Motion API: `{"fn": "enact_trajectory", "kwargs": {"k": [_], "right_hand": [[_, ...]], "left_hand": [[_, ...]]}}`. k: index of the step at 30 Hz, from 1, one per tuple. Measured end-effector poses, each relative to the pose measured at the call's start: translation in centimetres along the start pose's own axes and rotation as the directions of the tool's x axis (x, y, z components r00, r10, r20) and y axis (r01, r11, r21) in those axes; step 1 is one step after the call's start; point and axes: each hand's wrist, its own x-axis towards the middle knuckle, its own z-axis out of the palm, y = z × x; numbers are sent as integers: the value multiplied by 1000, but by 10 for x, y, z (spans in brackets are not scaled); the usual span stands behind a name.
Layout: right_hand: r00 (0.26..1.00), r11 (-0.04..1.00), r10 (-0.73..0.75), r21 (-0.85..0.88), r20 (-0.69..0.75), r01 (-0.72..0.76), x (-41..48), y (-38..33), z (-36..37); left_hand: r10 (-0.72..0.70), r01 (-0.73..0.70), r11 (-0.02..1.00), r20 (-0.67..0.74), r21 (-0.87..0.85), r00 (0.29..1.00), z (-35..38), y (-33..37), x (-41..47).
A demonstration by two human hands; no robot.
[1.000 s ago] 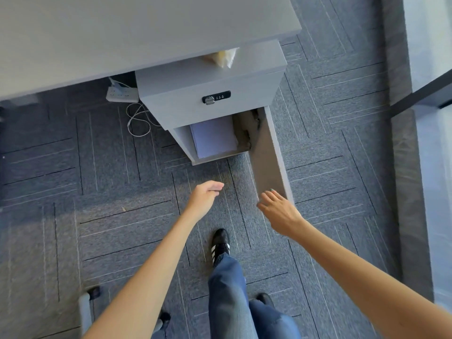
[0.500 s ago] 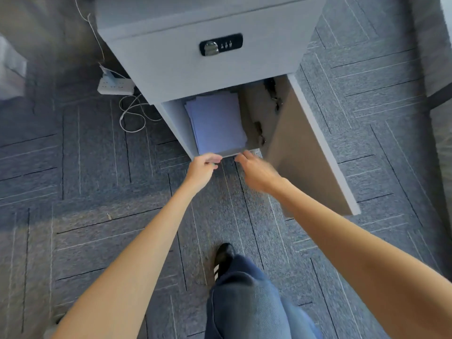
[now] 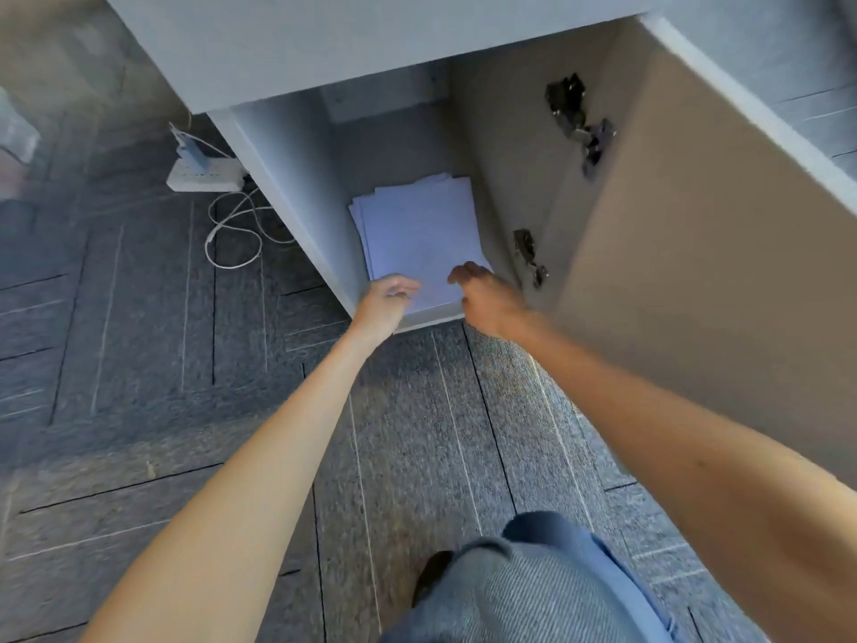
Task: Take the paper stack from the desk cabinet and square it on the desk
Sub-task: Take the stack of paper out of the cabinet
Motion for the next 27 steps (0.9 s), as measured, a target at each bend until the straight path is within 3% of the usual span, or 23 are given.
{"fn": "enact_trajectory", "kwargs": {"k": [5, 11, 14, 18, 23, 27], "right_hand": [[996, 995, 70, 61, 47, -73, 47, 26, 25], [984, 978, 158, 151, -86, -144, 82, 49, 57], [938, 937, 318, 196, -136, -289, 92, 61, 63], [852, 799, 523, 356, -12, -485, 113, 71, 67], [791, 704, 605, 401, 93, -586, 132, 83, 79], [780, 686, 616, 411, 113, -601, 143, 89, 91]], "left_hand": [[-13, 13, 1000, -64, 0, 998, 9, -20, 42], [-20, 28, 996, -94, 85, 995, 19, -46, 73], [-29, 45, 993, -142, 108, 989, 25, -57, 78], [-72, 112, 980, -231, 163, 970, 25, -73, 92], [-191, 266, 899, -236, 347, 953, 37, -82, 108], [-152, 308, 830, -343, 466, 927, 49, -84, 111]]}}
